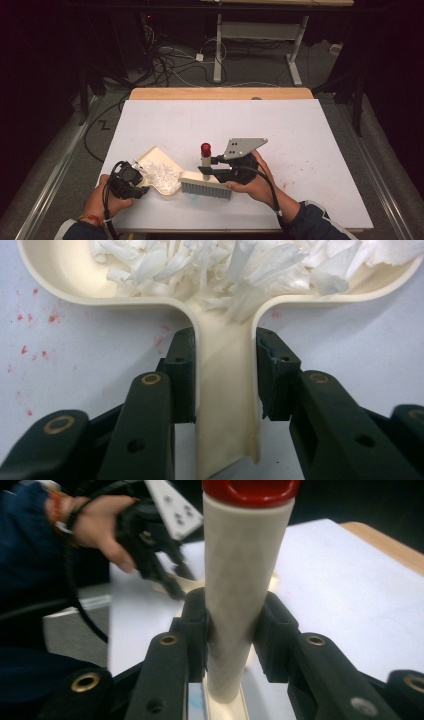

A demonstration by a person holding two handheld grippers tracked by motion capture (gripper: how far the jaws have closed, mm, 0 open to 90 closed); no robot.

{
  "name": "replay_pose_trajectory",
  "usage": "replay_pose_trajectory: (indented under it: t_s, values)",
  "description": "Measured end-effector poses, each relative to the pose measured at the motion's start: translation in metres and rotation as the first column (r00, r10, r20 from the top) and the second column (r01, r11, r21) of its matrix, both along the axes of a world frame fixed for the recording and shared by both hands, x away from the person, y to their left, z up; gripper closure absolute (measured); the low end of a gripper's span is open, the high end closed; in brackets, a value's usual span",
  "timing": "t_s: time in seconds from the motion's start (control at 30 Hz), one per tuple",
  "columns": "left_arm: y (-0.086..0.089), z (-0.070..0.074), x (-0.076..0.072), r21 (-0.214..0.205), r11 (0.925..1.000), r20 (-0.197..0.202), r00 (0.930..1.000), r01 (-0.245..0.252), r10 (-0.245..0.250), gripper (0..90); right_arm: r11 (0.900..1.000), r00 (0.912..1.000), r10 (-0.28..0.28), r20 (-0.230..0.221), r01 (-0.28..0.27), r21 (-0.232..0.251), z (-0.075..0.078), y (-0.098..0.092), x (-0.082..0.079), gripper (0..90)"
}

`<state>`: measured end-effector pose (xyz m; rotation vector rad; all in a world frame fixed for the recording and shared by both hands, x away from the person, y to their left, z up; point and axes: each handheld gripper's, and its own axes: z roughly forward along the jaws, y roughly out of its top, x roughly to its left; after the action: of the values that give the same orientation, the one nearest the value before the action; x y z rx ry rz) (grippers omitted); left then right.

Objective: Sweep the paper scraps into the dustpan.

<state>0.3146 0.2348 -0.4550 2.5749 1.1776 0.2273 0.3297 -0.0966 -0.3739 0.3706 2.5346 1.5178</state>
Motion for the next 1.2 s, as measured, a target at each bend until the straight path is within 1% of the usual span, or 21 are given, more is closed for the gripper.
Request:
replay_pose_trajectory:
  t_s: [0.03, 0.07, 0.13, 0.2, 0.23, 0.27, 0.4, 0.5, 0.53, 0.63, 0.7, 0.73, 0.8, 0.83, 0.87, 0.93, 1.0, 1.07, 1.13, 1.17, 1.2]
  values:
    - [0.000, 0.000, 0.000, 0.000, 1.0000, 0.000, 1.0000, 0.000, 0.000, 63.2, 1.0000, 1.0000, -0.005, -0.004, 0.005, -0.001, 0.001, -0.003, 0.002, 69.9]
    - [0.000, 0.000, 0.000, 0.000, 1.0000, -0.001, 1.0000, 0.000, 0.000, 63.2, 0.9996, 0.9996, -0.028, 0.003, 0.028, -0.004, 0.002, -0.006, 0.005, 70.0]
    - [-0.001, 0.000, 0.000, 0.004, 1.0000, -0.001, 1.0000, 0.001, -0.001, 63.3, 0.9968, 0.9964, -0.072, 0.043, 0.074, -0.030, 0.005, -0.010, 0.010, 70.0]
    - [-0.002, 0.001, 0.000, 0.007, 1.0000, 0.005, 1.0000, 0.002, -0.002, 63.2, 0.9941, 0.9928, -0.106, 0.055, 0.107, -0.018, 0.006, -0.016, 0.016, 70.0]
    - [-0.003, 0.001, -0.001, 0.006, 1.0000, 0.009, 1.0000, 0.001, -0.001, 63.2, 0.9925, 0.9908, -0.121, 0.060, 0.122, -0.010, 0.007, -0.018, 0.020, 70.0]
    - [-0.003, 0.001, -0.001, 0.008, 1.0000, 0.012, 0.9999, 0.002, -0.002, 63.2, 0.9899, 0.9878, -0.142, 0.065, 0.141, 0.013, 0.008, -0.020, 0.023, 70.0]
    - [-0.007, 0.003, -0.003, 0.014, 0.9997, 0.012, 0.9997, 0.021, -0.021, 63.2, 0.9781, 0.9771, -0.201, 0.069, 0.197, 0.068, 0.011, -0.028, 0.028, 69.9]
    - [-0.011, 0.005, -0.006, 0.020, 0.9991, 0.014, 0.9992, 0.038, -0.039, 63.1, 0.9704, 0.9722, -0.223, 0.072, 0.214, 0.112, 0.016, -0.036, 0.026, 69.9]
    - [-0.013, 0.005, -0.006, 0.024, 0.9986, 0.017, 0.9988, 0.046, -0.047, 63.1, 0.9698, 0.9715, -0.225, 0.075, 0.216, 0.113, 0.017, -0.037, 0.025, 69.9]
    - [-0.019, 0.007, -0.007, 0.034, 0.9971, 0.017, 0.9974, 0.069, -0.069, 63.1, 0.9734, 0.9718, -0.220, 0.085, 0.213, 0.084, 0.021, -0.044, 0.019, 69.9]
    - [-0.022, 0.006, -0.007, 0.040, 0.9957, 0.012, 0.9964, 0.083, -0.084, 63.1, 0.9724, 0.9686, -0.230, 0.095, 0.224, 0.064, 0.024, -0.051, 0.015, 69.9]
    - [-0.025, 0.006, -0.007, 0.047, 0.9947, 0.008, 0.9957, 0.092, -0.092, 63.1, 0.9694, 0.9642, -0.243, 0.105, 0.238, 0.059, 0.025, -0.053, 0.014, 69.9]
    - [-0.029, 0.006, -0.008, 0.057, 0.9926, 0.004, 0.9941, 0.108, -0.108, 63.0, 0.9578, 0.9467, -0.287, 0.146, 0.286, 0.031, 0.025, -0.057, 0.009, 69.9]
    - [-0.032, 0.006, -0.009, 0.062, 0.9912, 0.002, 0.9931, 0.117, -0.117, 63.0, 0.9539, 0.9409, -0.298, 0.160, 0.300, 0.016, 0.024, -0.057, 0.007, 69.9]
    - [-0.036, 0.006, -0.010, 0.063, 0.9901, 0.002, 0.9920, 0.126, -0.126, 63.0, 0.9514, 0.9368, -0.302, 0.176, 0.308, -0.005, 0.022, -0.056, 0.005, 69.9]
    - [-0.042, 0.007, -0.011, 0.068, 0.9875, -0.001, 0.9898, 0.142, -0.143, 63.0, 0.9475, 0.9334, -0.302, 0.194, 0.316, -0.047, 0.017, -0.053, 0.003, 69.9]
    - [-0.047, 0.007, -0.012, 0.075, 0.9854, -0.003, 0.9882, 0.153, -0.153, 63.0, 0.9477, 0.9354, -0.294, 0.196, 0.312, -0.067, 0.012, -0.050, 0.001, 70.0]
    - [-0.051, 0.008, -0.013, 0.085, 0.9830, -0.006, 0.9866, 0.163, -0.163, 62.9, 0.9552, 0.9481, -0.270, 0.168, 0.286, -0.076, 0.008, -0.046, -0.002, 70.0]
    - [-0.055, 0.009, -0.014, 0.087, 0.9819, -0.007, 0.9857, 0.168, -0.168, 63.0, 0.9624, 0.9579, -0.248, 0.144, 0.261, -0.076, 0.006, -0.040, -0.006, 70.0]
    - [-0.057, 0.009, -0.014, 0.087, 0.9819, -0.007, 0.9857, 0.168, -0.168, 62.9, 0.9644, 0.9602, -0.240, 0.143, 0.252, -0.079, 0.005, -0.037, -0.008, 70.0]
    - [-0.058, 0.010, -0.014, 0.091, 0.9809, -0.009, 0.9851, 0.172, -0.172, 63.0, 0.9650, 0.9603, -0.236, 0.149, 0.249, -0.081, 0.005, -0.034, -0.009, 69.9]
